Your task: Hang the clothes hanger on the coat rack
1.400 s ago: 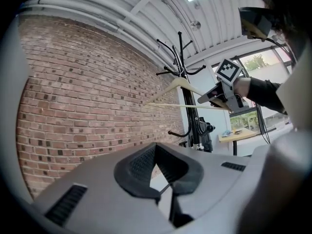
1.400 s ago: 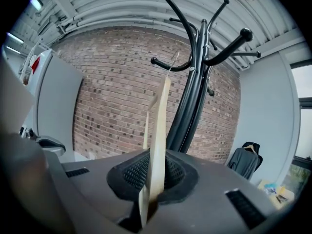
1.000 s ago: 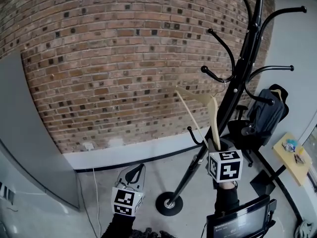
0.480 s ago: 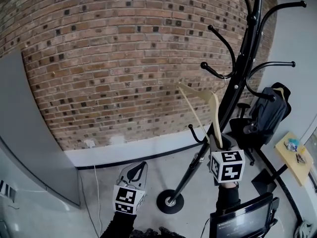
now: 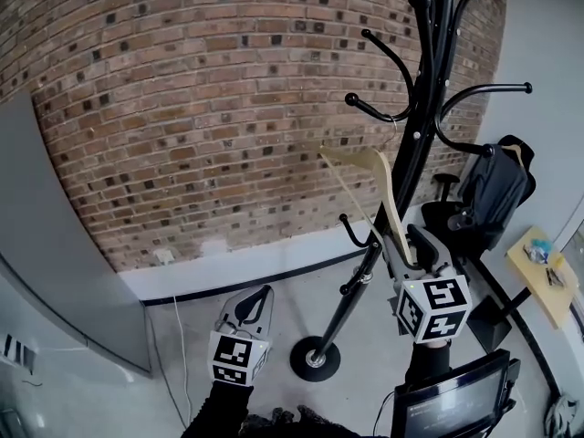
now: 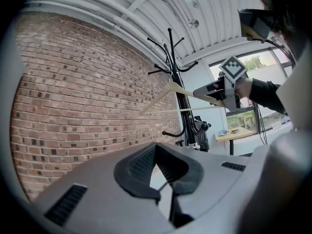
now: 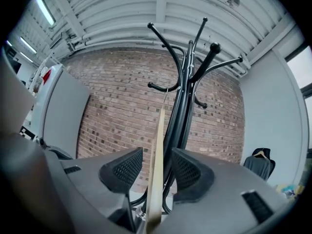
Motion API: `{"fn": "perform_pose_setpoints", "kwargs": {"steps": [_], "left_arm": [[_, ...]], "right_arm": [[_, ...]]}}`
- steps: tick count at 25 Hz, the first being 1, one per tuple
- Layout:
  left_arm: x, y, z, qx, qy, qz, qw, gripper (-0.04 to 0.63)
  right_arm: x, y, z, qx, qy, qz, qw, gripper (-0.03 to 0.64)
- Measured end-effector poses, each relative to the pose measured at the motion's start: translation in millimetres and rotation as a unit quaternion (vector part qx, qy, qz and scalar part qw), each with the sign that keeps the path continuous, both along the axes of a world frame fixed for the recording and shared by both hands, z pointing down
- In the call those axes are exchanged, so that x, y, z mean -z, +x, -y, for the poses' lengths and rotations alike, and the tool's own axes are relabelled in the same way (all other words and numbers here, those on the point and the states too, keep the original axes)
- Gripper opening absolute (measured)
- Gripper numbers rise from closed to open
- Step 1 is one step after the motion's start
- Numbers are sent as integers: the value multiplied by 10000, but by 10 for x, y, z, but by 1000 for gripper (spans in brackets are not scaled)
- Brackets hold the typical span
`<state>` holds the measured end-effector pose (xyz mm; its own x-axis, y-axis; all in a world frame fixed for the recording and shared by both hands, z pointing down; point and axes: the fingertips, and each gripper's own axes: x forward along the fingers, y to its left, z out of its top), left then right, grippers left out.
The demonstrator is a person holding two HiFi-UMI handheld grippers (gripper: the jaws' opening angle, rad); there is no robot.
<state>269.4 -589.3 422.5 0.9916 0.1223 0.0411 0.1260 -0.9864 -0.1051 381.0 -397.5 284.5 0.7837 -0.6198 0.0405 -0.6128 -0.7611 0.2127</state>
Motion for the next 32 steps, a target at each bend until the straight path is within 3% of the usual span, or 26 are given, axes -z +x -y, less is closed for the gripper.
{"fn": "perform_pose_setpoints", "kwargs": {"steps": [12,17,22,29,32], "left_arm": [[38,63,-286,-211,50,-2,9998,8],[67,42,-288,-184,-9,-41,9998,8],[86,18,-384,-262,-10,-43,9996,8],[52,22,-607,-541,-12,15,9985,8],[37,30,-724,-646,-7,40,9979,8]], "right_arm": [[-35,-367,-476,170,328,-30,9993,169],[-172,-525,-687,205,799,253,9963,169],[-534,-589,-830,107,453,583,9972,169],[-755,-685,-756,185,655,521,9963,169],[-915,-722,-811,85,474,563,9973,167]]}}
